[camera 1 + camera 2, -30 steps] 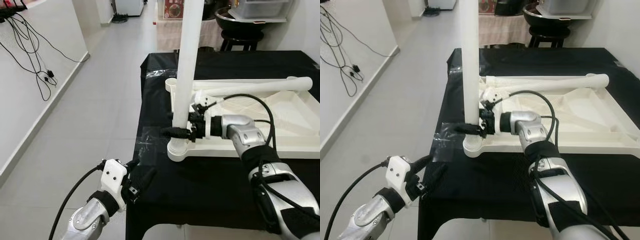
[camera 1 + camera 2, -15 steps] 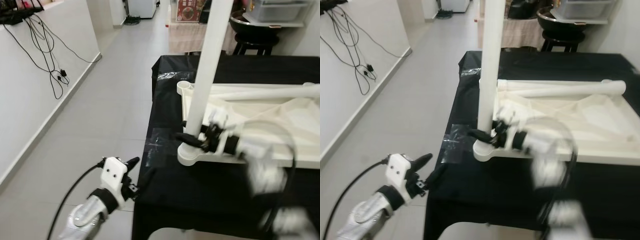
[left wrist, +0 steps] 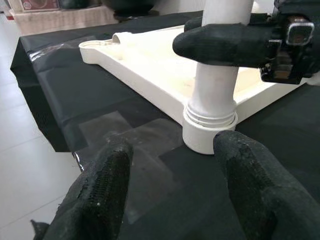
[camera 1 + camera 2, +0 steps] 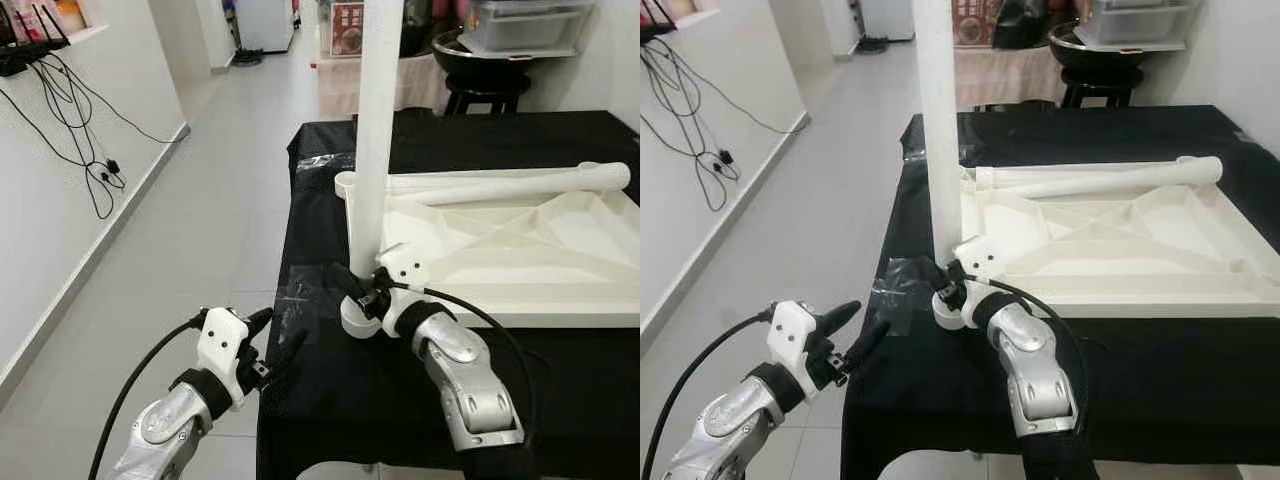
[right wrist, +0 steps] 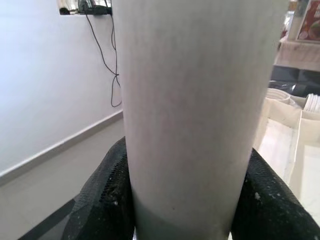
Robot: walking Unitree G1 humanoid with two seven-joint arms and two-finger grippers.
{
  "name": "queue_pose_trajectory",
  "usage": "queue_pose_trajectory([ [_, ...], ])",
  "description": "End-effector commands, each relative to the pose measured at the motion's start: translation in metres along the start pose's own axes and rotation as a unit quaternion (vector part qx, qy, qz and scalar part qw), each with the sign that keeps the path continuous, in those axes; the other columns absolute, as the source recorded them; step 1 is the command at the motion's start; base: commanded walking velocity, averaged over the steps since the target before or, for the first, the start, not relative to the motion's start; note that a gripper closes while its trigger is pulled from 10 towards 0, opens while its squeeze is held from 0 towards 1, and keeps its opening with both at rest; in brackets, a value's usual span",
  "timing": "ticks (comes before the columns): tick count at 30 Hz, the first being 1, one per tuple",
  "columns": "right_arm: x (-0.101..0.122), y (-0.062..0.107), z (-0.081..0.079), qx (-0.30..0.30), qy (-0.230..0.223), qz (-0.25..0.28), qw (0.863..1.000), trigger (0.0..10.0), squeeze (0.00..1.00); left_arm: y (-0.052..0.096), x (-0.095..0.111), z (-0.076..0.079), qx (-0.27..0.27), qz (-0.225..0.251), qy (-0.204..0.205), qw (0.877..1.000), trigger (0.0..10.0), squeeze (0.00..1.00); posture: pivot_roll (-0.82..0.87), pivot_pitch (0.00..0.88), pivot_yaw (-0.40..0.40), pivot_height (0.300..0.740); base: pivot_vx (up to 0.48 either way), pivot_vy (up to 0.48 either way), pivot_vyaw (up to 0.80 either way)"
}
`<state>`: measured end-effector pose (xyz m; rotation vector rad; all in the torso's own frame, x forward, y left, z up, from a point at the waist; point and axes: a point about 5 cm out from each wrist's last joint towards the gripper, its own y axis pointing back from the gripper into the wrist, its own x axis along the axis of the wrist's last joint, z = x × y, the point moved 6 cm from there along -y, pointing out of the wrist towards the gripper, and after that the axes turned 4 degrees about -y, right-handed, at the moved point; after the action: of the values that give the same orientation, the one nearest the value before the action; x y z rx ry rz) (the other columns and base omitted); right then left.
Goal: Building children table
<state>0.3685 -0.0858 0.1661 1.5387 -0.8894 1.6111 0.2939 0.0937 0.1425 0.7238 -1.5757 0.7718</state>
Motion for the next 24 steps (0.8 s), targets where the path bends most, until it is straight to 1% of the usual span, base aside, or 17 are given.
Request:
queue_pose_trajectory([
  [1,-0.030,0.008,0.013,-0.019,-0.048,-0.063,0.997,10.0,1.00,0.001,-0.004,-0.003,0.008,-0.007,-0.001,1.000,10.0,0.00,-0.13,0.134,0.054,0.740,0.000,0.000,0.00],
  [3,-0.007,0.002,-0.002,0.052,-0.051,-0.034,0.997,10.0,1.00,0.000,-0.004,-0.001,0.004,-0.007,0.001,1.000,10.0,0.00,-0.13,0.133,0.051,0.740,0.000,0.000,0.00],
  [4,-0.007,0.002,-0.002,0.052,-0.051,-0.034,0.997,10.0,1.00,0.000,-0.004,-0.001,0.004,-0.007,0.001,1.000,10.0,0.00,-0.13,0.133,0.051,0.740,0.000,0.000,0.00],
  [5,0.003,0.000,-0.009,0.094,-0.048,-0.020,0.994,10.0,1.00,0.000,-0.004,0.000,0.002,-0.006,0.002,1.000,10.0,0.00,-0.13,0.132,0.049,0.740,0.000,0.000,0.00],
  [6,0.003,0.000,-0.009,0.094,-0.048,-0.020,0.994,10.0,1.00,0.000,-0.004,0.000,0.002,-0.006,0.002,1.000,10.0,0.00,-0.13,0.132,0.049,0.740,0.000,0.000,0.00],
  [7,0.014,0.001,-0.017,0.148,-0.038,-0.007,0.988,10.0,1.00,-0.001,-0.004,0.001,0.001,-0.005,0.003,1.000,10.0,0.00,-0.13,0.130,0.047,0.740,0.000,0.000,0.00],
  [8,0.014,0.001,-0.017,0.148,-0.038,-0.007,0.988,10.0,1.00,-0.001,-0.004,0.001,0.001,-0.005,0.003,1.000,10.0,0.00,-0.13,0.130,0.047,0.740,0.000,0.000,0.00],
  [9,0.025,0.002,-0.022,0.240,-0.001,-0.006,0.971,10.0,1.00,-0.002,-0.004,0.002,0.000,-0.003,0.003,1.000,10.0,0.00,-0.12,0.125,0.040,0.740,0.000,0.000,0.00],
  [10,0.025,0.002,-0.022,0.240,-0.001,-0.006,0.971,10.0,1.00,-0.002,-0.004,0.002,0.000,-0.003,0.003,1.000,10.0,0.00,-0.12,0.125,0.040,0.740,0.000,0.000,0.00],
  [11,0.029,0.003,-0.022,0.275,0.025,-0.009,0.961,10.0,1.00,-0.002,-0.004,0.002,0.000,-0.002,0.003,1.000,10.0,0.00,-0.12,0.125,0.038,0.740,0.000,0.000,0.00],
  [12,0.031,0.000,-0.016,0.299,0.031,-0.020,0.954,10.0,0.31,-0.002,-0.004,0.002,0.001,-0.002,0.003,1.000,10.0,0.00,-0.11,0.123,0.038,0.740,0.000,0.000,0.00],
  [14,0.033,-0.001,-0.012,0.311,0.032,-0.026,0.950,10.0,0.31,-0.002,-0.004,0.003,0.002,-0.002,0.003,1.000,10.0,0.00,-0.11,0.120,0.033,0.740,0.000,0.000,0.00],
  [15,0.036,-0.005,-0.007,0.321,0.022,-0.032,0.946,10.0,0.00,-0.002,-0.004,0.003,0.002,-0.001,0.003,1.000,10.0,0.00,-0.11,0.119,0.030,0.740,0.000,0.000,0.00],
  [18,0.039,-0.009,-0.004,0.333,0.002,-0.038,0.942,10.0,0.00,-0.001,-0.004,0.003,0.003,-0.001,0.003,1.000,10.0,0.00,-0.11,0.115,0.030,0.740,0.000,0.000,0.00],
  [19,0.040,-0.012,-0.004,0.349,-0.010,-0.047,0.936,10.0,0.00,-0.001,-0.004,0.003,0.003,0.000,0.003,1.000,10.0,0.00,-0.10,0.113,0.030,0.740,0.000,0.000,0.00],
  [21,0.038,-0.016,-0.005,0.363,-0.016,-0.061,0.930,10.0,0.00,0.000,-0.004,0.004,0.002,-0.001,0.003,1.000,10.0,0.00,-0.09,0.111,0.029,0.740,0.000,0.000,0.00],
  [24,0.036,-0.019,-0.006,0.370,-0.018,-0.071,0.926,10.0,0.00,0.000,-0.004,0.005,0.001,-0.001,0.004,1.000,10.0,0.00,-0.09,0.111,0.029,0.740,0.000,0.000,0.00],
])
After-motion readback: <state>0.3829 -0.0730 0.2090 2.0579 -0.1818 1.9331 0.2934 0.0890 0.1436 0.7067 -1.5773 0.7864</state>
